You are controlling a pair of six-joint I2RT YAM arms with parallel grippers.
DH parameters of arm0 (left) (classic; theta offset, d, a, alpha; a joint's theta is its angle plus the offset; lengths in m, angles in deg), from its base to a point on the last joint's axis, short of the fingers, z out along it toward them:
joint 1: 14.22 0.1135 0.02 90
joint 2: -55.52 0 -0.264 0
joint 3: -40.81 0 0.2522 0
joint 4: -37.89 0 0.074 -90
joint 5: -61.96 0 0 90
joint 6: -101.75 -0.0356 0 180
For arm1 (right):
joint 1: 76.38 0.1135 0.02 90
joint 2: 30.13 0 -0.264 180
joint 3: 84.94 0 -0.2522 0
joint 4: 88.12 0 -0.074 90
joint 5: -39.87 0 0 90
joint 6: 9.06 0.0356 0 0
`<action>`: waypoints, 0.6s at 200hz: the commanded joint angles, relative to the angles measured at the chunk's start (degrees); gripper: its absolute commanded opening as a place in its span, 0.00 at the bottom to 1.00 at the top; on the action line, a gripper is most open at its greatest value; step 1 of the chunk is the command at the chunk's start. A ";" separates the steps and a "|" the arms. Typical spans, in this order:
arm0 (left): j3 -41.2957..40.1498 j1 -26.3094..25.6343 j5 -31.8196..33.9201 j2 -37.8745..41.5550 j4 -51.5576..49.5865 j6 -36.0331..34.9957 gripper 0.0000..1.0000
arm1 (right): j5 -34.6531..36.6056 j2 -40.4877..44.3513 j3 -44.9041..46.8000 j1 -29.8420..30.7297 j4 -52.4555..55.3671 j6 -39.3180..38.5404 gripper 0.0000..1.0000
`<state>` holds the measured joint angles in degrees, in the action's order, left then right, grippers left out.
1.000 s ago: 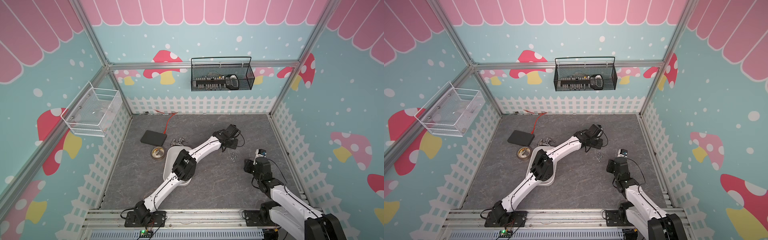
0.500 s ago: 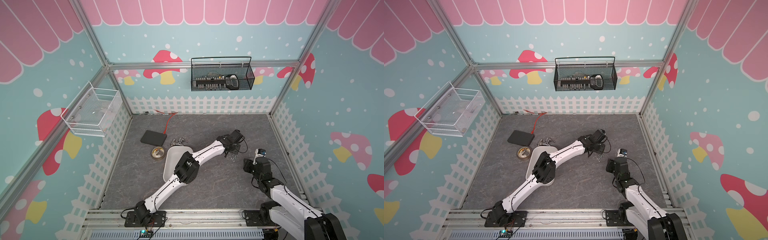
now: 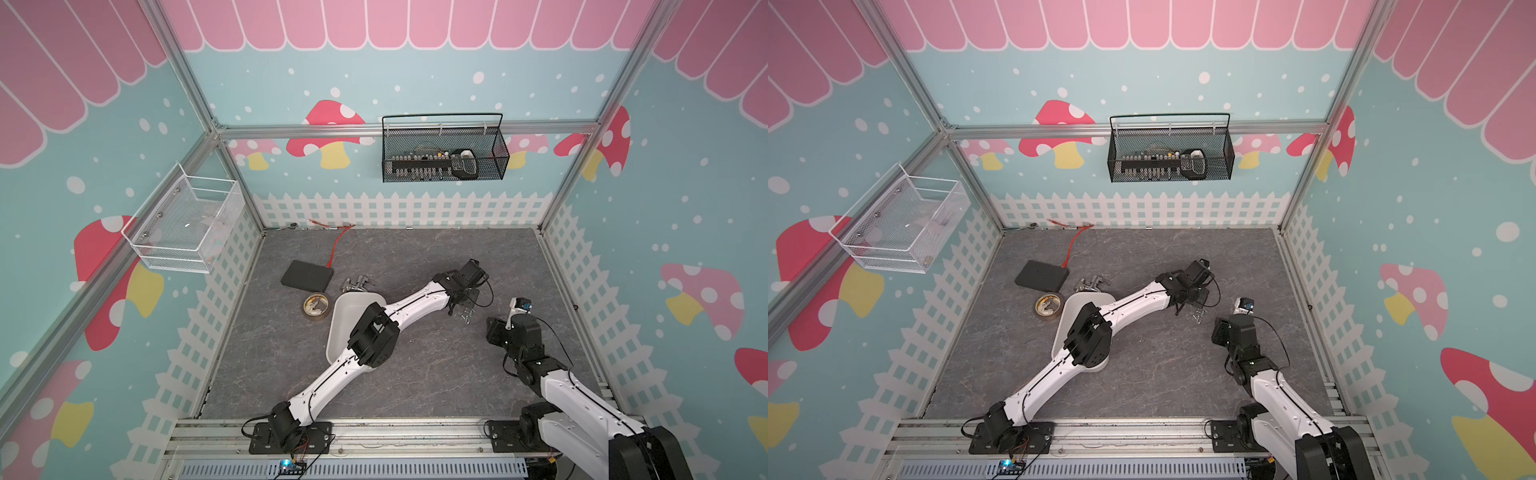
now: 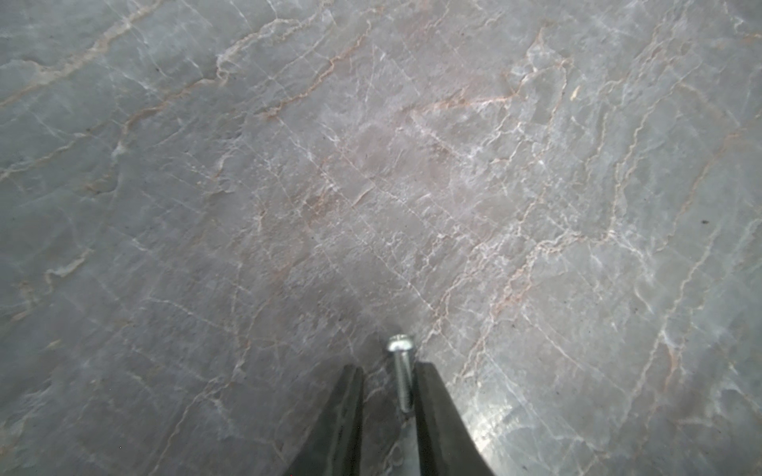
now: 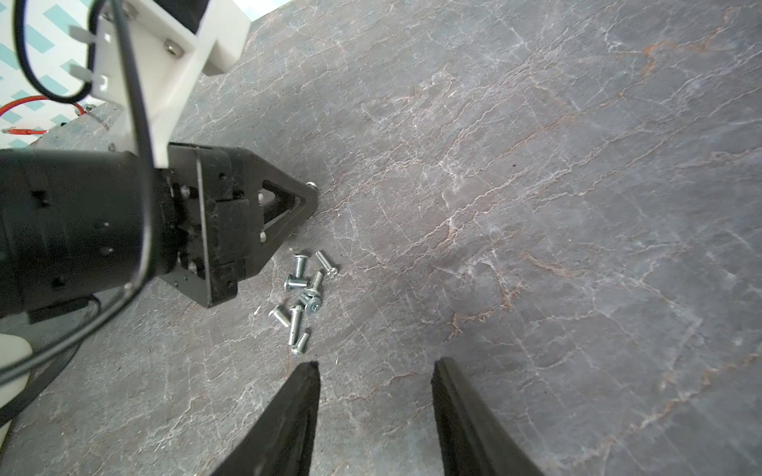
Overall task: Put the screws on the desktop into the storage box
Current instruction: Pick up the screw from the center of the board.
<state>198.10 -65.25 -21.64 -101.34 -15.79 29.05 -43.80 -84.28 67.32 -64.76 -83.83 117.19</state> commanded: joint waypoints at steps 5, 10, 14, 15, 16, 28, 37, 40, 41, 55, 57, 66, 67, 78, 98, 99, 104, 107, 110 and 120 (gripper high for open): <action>-2.71 0.05 -0.38 -1.65 -4.96 -1.74 0.18 | -0.45 -0.08 0.62 -0.28 -0.79 -0.52 0.50; -2.80 0.05 -0.25 -1.69 -5.14 -1.83 0.15 | -0.44 -0.08 0.68 -0.27 -0.83 -0.49 0.50; -2.86 0.04 -0.22 -1.70 -5.32 -1.98 0.14 | -0.44 -0.08 0.64 -0.28 -0.81 -0.50 0.51; -2.88 0.04 -0.19 -1.70 -5.33 -1.99 0.13 | -0.44 -0.08 0.63 -0.28 -0.81 -0.49 0.51; -2.89 0.05 -0.17 -1.70 -5.38 -2.04 0.13 | -0.48 -0.08 0.62 -0.32 -0.81 -0.48 0.51; -3.28 0.05 0.11 -1.72 -5.89 -2.59 0.11 | -0.52 -0.17 0.63 -0.27 -0.83 -0.48 0.51; -3.67 0.00 0.53 -1.70 -6.32 -3.00 0.10 | -0.53 -0.17 0.64 -0.28 -0.81 -0.48 0.51; -3.89 0.04 0.69 -1.62 -6.45 -3.22 0.09 | -0.53 -0.17 0.62 -0.28 -0.81 -0.52 0.51; -3.92 0.05 0.66 -1.62 -6.51 -3.32 0.09 | -0.53 -0.17 0.62 -0.28 -0.81 -0.50 0.51; -5.08 0.05 0.97 -1.19 -6.94 -4.25 0.06 | -0.62 -0.17 0.62 -0.27 -0.85 -0.48 0.51; -5.27 0.05 1.16 -1.11 -6.99 -4.35 0.06 | -0.55 -0.17 0.68 -0.23 -0.86 -0.48 0.51; -5.87 0.05 1.40 -0.78 -7.30 -4.79 0.02 | -0.72 -0.17 0.71 -0.28 -0.92 -0.48 0.51; -6.01 0.05 1.37 -0.71 -7.33 -4.85 0.01 | -0.71 -0.21 0.71 -0.28 -0.91 -0.48 0.51; -6.74 0.05 3.31 -0.32 -7.74 -5.48 0.00 | -0.70 -0.17 0.71 -0.28 -0.90 -0.48 0.51; -8.42 0.05 4.06 1.10 -8.67 -6.46 0.00 | -0.77 -0.10 0.71 -0.25 -0.92 -0.52 0.51; -8.56 0.05 4.06 1.20 -8.72 -6.47 0.00 | -0.78 -0.09 0.71 -0.26 -0.91 -0.50 0.51; -9.19 0.04 4.15 1.71 -8.75 -6.77 0.00 | -0.79 -0.08 0.71 -0.28 -0.93 -0.49 0.51; -9.67 0.05 4.25 2.18 -8.70 -6.90 0.00 | -0.79 -0.08 0.71 -0.28 -1.00 -0.56 0.51; -10.05 0.05 4.39 2.54 -8.72 -6.97 0.00 | -0.82 -0.08 0.75 -0.28 -1.04 -0.49 0.51; -11.59 0.05 4.74 4.07 -8.72 -7.18 0.00 | -0.80 -0.08 0.81 -0.26 -1.01 -0.49 0.50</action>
<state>191.63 -65.31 -18.58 -97.66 -14.59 23.89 -44.28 -84.28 67.32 -64.76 -83.87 117.19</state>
